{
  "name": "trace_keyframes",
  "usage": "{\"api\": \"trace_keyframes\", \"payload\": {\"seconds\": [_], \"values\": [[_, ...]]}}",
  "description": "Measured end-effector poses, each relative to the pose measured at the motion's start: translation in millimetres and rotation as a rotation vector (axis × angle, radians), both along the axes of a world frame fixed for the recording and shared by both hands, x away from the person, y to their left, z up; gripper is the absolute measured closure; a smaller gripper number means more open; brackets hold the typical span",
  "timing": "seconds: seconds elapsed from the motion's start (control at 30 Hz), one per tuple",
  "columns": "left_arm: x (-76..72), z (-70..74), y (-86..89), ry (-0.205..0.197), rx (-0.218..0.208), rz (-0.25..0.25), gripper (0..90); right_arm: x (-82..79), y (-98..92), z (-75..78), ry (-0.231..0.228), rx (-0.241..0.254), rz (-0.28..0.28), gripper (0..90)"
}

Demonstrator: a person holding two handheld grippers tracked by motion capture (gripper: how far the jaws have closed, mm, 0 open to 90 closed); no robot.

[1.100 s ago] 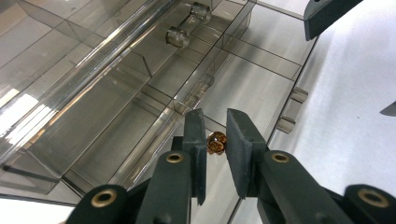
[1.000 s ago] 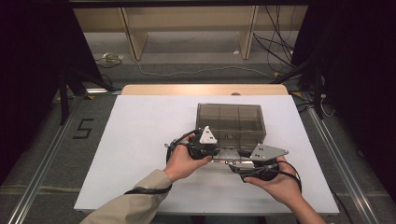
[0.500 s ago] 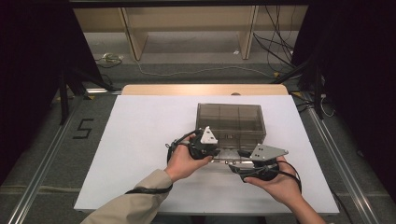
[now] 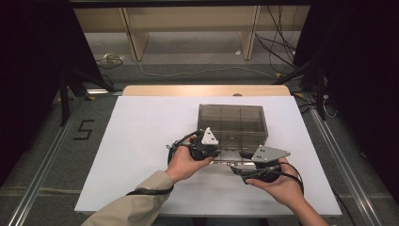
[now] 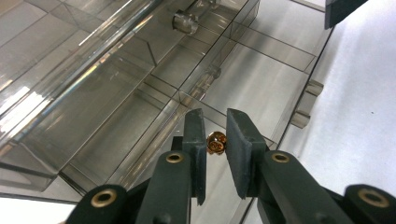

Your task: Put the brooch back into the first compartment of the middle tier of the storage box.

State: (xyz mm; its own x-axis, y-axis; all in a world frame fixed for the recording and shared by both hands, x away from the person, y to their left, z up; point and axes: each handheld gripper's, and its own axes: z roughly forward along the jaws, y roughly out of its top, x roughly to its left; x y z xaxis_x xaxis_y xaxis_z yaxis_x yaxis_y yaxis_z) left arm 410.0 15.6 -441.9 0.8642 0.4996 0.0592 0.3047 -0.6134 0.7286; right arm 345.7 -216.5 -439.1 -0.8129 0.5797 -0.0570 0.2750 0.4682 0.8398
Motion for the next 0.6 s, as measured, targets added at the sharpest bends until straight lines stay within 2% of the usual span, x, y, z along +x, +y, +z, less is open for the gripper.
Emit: {"api": "trace_keyframes", "payload": {"seconds": [0.6], "values": [[3.4, -4.0, 0.5, 0.009, 0.014, 0.011, 78.2, -0.3, -1.0, 0.6, -0.002, 0.003, -0.003, 38.4]]}}
